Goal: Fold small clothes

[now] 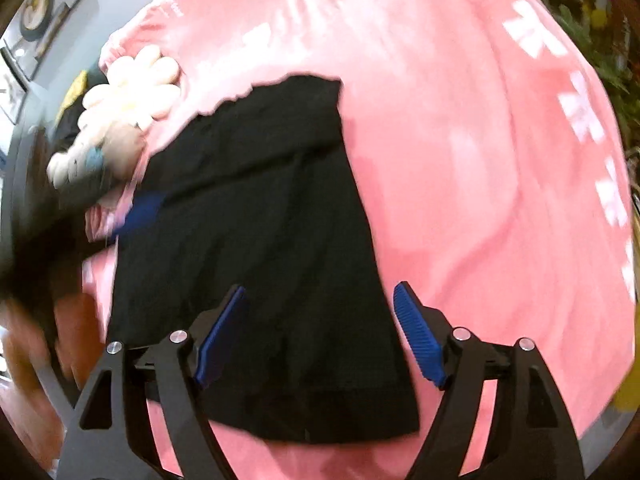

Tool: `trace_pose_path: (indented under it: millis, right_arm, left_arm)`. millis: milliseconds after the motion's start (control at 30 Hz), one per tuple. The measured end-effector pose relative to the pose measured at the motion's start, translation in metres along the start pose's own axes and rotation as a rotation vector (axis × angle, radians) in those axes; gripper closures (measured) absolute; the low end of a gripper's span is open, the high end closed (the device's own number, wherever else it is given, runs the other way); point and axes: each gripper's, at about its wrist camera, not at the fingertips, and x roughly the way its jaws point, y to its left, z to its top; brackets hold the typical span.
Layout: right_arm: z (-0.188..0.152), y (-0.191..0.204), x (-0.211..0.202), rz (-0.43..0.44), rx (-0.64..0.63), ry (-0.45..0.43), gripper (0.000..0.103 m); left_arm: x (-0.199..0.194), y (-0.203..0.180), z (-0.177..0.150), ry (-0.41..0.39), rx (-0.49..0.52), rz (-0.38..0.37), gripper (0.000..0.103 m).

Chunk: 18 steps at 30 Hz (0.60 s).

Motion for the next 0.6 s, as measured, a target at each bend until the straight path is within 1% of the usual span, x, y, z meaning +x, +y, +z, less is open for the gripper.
trace_pose_path:
  millis: [67, 133, 167, 200, 267, 333, 367, 400, 433, 467, 533, 567, 600]
  right_arm:
    - [0.029, 0.006, 0.018, 0.025, -0.016, -0.014, 0.03]
    - [0.057, 0.009, 0.038, 0.021, -0.018, -0.039, 0.03]
    - [0.072, 0.011, 0.053, -0.003, -0.013, -0.044, 0.03]
    - [0.086, 0.01, 0.068, -0.03, -0.001, -0.046, 0.03]
    - [0.108, 0.005, 0.098, -0.061, 0.024, -0.01, 0.029]
    - [0.124, 0.002, 0.128, -0.069, 0.062, 0.033, 0.03]
    - [0.128, 0.002, 0.138, -0.078, 0.059, 0.046, 0.035]
    - [0.131, 0.004, 0.146, -0.08, 0.043, 0.062, 0.045]
    - [0.134, 0.005, 0.152, -0.082, 0.018, 0.087, 0.074]
    - [0.139, 0.012, 0.155, -0.088, -0.009, 0.1, 0.092]
    - [0.151, 0.03, 0.141, -0.053, -0.071, 0.062, 0.093]
    - [0.164, 0.05, 0.122, -0.005, -0.12, 0.017, 0.094]
    - [0.178, 0.069, 0.101, 0.066, -0.146, -0.031, 0.094]
  left_arm:
    - [-0.011, 0.025, -0.013, 0.016, -0.001, 0.063, 0.044]
    - [-0.021, 0.052, -0.026, 0.038, -0.007, 0.129, 0.044]
    - [-0.022, 0.06, -0.028, 0.041, -0.013, 0.147, 0.044]
    - [-0.027, 0.07, -0.033, 0.044, -0.021, 0.154, 0.043]
    - [-0.033, 0.084, -0.039, 0.055, -0.037, 0.174, 0.042]
    - [-0.039, 0.097, -0.047, 0.062, -0.06, 0.166, 0.041]
    - [-0.04, 0.1, -0.05, 0.063, -0.064, 0.167, 0.041]
    - [-0.041, 0.101, -0.051, 0.063, -0.061, 0.171, 0.041]
    - [-0.042, 0.103, -0.054, 0.062, -0.056, 0.174, 0.041]
    - [-0.042, 0.103, -0.055, 0.061, -0.05, 0.178, 0.04]
    - [-0.042, 0.104, -0.057, 0.057, -0.033, 0.185, 0.04]
    - [-0.043, 0.105, -0.057, 0.055, -0.025, 0.183, 0.04]
    - [-0.042, 0.105, -0.056, 0.053, -0.018, 0.187, 0.04]
